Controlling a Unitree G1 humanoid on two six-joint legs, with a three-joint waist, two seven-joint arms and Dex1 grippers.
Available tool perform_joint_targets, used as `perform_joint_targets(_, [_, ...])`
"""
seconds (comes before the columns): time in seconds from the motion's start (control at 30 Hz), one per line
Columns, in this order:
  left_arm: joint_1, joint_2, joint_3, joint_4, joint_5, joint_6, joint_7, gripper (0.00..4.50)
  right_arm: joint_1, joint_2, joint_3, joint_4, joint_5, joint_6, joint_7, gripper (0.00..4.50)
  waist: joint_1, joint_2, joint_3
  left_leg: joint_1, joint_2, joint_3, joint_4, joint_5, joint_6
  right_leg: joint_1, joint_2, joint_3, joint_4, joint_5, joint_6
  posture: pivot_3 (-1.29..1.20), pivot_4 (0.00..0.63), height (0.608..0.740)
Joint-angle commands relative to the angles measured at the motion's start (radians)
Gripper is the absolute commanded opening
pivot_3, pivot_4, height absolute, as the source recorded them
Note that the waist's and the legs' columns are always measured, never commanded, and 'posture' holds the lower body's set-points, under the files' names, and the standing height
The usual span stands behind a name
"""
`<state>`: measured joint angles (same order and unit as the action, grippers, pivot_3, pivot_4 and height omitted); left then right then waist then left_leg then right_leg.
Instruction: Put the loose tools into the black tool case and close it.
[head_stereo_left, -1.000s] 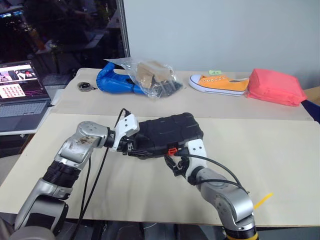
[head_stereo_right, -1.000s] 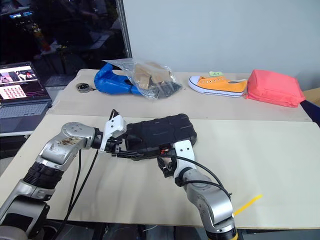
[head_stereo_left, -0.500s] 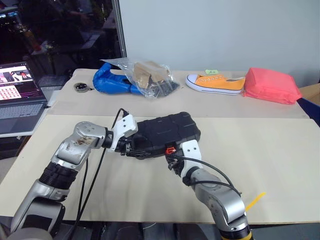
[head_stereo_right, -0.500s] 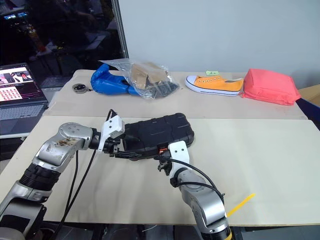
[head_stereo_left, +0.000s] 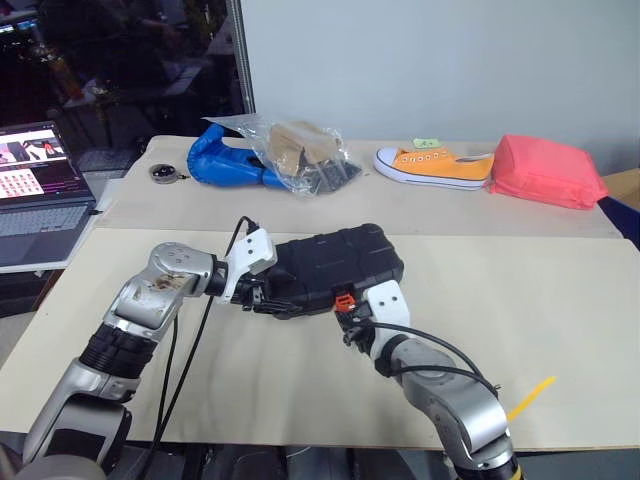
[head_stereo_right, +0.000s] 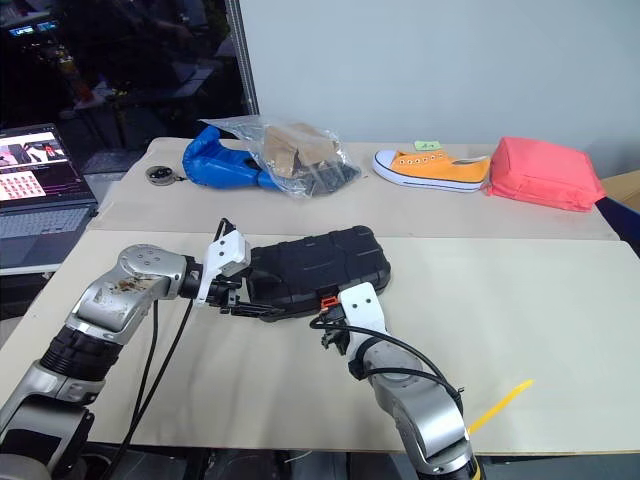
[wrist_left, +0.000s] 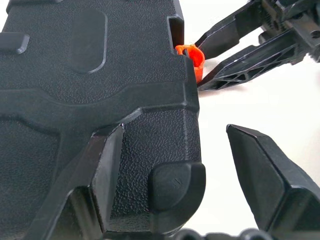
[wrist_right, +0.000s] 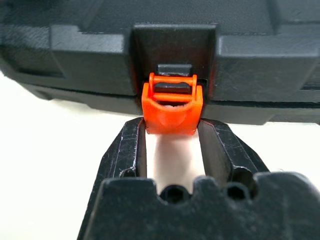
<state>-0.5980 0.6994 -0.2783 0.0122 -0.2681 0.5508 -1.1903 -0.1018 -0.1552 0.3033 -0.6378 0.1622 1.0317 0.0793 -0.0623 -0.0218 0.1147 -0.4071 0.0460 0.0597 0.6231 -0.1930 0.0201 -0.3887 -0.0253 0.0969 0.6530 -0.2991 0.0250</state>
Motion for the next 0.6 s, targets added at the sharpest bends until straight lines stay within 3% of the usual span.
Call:
perform_joint_targets(0.03, [0.038,0.000,-0.066,0.048,0.047,0.056,0.000,3.52,-0.047,-0.001,0.004,-0.107,0.000,0.033,0.002,1.25,0.000,0.000,0.000,0.000,0.000,0.000,0.000,0.000,0.000,0.000,0.000,0.000,0.000,0.000,0.000,0.00,0.150,0.740])
perform_joint_targets(0.6, [0.043,0.003,-0.070,0.051,0.054,0.046,-0.003,3.52,-0.066,0.034,0.012,-0.110,0.001,0.061,-0.009,1.25,-0.004,0.000,0.000,0.000,0.000,0.000,-0.001,0.000,0.000,0.000,0.000,0.000,-0.002,0.000,0.000,0.00,0.150,0.740])
